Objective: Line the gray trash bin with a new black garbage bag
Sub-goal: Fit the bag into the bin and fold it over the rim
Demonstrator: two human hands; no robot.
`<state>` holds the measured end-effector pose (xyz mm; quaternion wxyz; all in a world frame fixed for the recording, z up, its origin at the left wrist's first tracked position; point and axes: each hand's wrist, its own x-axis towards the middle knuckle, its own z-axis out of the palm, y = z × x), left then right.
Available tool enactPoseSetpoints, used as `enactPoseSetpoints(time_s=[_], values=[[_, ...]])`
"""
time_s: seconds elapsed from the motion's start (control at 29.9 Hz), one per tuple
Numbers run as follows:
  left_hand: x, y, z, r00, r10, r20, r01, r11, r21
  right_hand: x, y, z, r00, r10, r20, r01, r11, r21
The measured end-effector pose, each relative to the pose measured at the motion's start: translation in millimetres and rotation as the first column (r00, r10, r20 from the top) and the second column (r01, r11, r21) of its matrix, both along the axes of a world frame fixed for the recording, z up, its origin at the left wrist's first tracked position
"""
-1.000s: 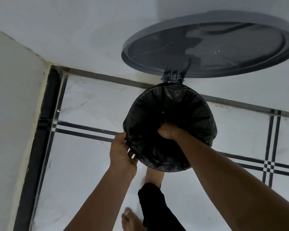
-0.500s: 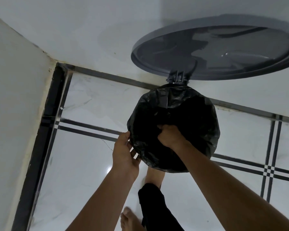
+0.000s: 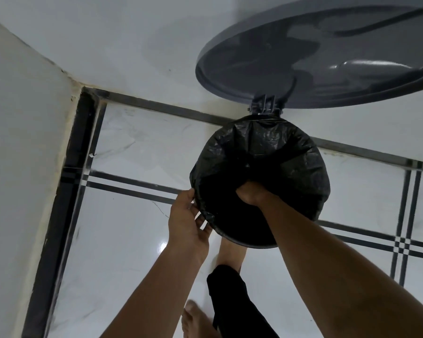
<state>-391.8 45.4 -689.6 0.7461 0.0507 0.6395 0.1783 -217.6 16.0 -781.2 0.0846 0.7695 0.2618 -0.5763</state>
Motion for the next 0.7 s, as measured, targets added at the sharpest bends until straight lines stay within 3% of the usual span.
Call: enactPoseSetpoints(time_s=[0.17,0.4,0.7], values=[[-2.6,0.5,-0.1,1.0,0.004,-0.009,-0.004,1.0,0.0,-9.4,1.0,0.5,0.998,-0.027,0.063,0.026,1.0,0.013],[1.2,2.5,7.5,1.0,0.008,-0.012,-0.008,1.0,-0.012,-10.2,-6.9,34.8,0.979,-0.11,0.169,0.078,0.98,0.184],[-1.1,-1.2,2.1,1.0,0.007,-0.012,-0.007,1.0,0.001,6.5,1.7,-3.0,0.994,0.089,0.068,-0.083,0.993,-0.086]])
